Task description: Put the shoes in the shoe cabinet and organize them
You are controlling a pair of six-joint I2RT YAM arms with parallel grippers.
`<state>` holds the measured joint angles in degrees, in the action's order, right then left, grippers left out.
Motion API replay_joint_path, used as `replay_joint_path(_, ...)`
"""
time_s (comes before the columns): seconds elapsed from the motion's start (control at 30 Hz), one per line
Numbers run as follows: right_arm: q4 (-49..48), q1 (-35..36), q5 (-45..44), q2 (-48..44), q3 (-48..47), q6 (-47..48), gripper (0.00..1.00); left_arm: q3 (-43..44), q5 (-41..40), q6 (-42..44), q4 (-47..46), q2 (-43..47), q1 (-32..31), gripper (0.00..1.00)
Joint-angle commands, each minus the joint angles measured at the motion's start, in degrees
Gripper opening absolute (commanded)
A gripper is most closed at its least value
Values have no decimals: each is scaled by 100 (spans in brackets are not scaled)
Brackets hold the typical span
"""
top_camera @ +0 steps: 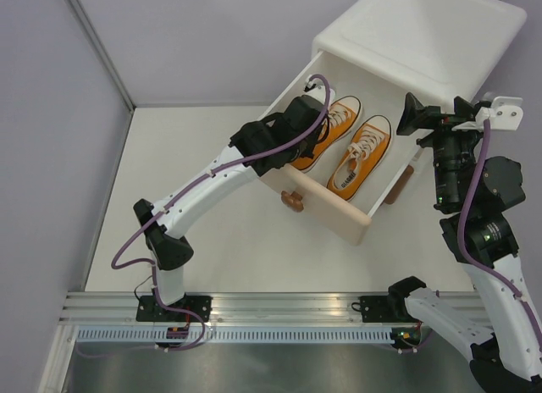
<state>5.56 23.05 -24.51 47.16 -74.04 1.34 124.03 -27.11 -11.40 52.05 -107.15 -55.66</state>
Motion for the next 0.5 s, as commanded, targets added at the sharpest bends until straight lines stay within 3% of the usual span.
replay_joint_path(0.0,-170,24,-71,-40,39,59,98,271,688,-310,-222,-7,-24,20)
replay_joint_path(0.47,-170,24,-97,-57,65,68,98,623,1463,-100,-424,-130,-24,26)
